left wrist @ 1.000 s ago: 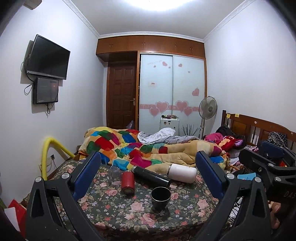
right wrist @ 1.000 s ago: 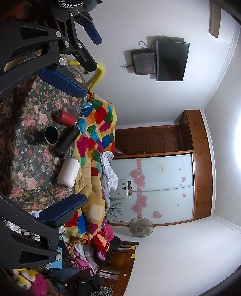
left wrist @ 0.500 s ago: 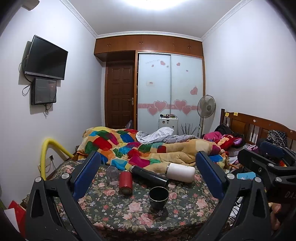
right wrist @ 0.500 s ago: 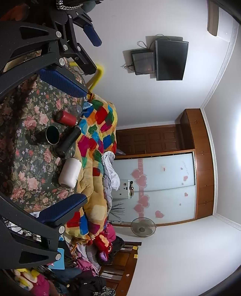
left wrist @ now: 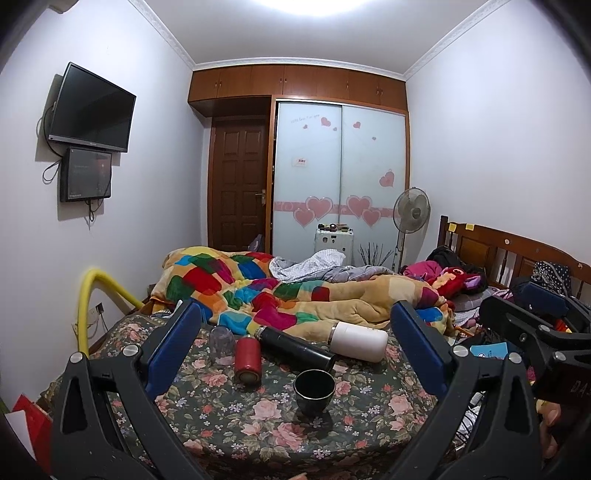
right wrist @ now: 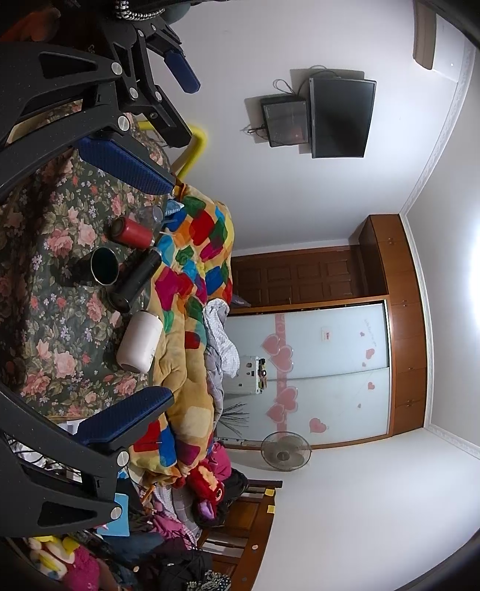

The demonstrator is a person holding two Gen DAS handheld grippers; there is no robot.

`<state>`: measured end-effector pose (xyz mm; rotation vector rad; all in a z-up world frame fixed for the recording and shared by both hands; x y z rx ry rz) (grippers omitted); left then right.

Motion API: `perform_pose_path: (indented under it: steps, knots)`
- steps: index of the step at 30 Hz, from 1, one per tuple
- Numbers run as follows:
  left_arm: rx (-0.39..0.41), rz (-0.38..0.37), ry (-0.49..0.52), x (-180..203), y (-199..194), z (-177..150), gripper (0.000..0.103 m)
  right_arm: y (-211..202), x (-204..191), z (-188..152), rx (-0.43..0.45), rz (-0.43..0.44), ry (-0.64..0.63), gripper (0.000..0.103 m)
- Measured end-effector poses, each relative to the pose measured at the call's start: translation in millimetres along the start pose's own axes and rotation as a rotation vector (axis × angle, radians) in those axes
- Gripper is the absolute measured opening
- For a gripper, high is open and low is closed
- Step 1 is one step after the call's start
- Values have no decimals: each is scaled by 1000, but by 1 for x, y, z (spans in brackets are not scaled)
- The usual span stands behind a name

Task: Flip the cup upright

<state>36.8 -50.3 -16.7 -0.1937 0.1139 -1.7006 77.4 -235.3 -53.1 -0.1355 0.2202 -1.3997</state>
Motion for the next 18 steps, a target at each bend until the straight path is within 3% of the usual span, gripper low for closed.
perform_pose_path:
  steps: [18]
  knots:
    - [-8, -1, -9, 0, 5, -8, 103, 5, 0, -1, -6, -2, -7, 103]
Point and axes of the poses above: each gripper's, at about its wrist camera, not at the fingertips, and y roughly the way its jaws point, x to its right, z to its top, the point moved 1 cm from there along y, roughly the way its jaws point, and after that the axes turned 4 degrees about -z, right-handed, at the moved point
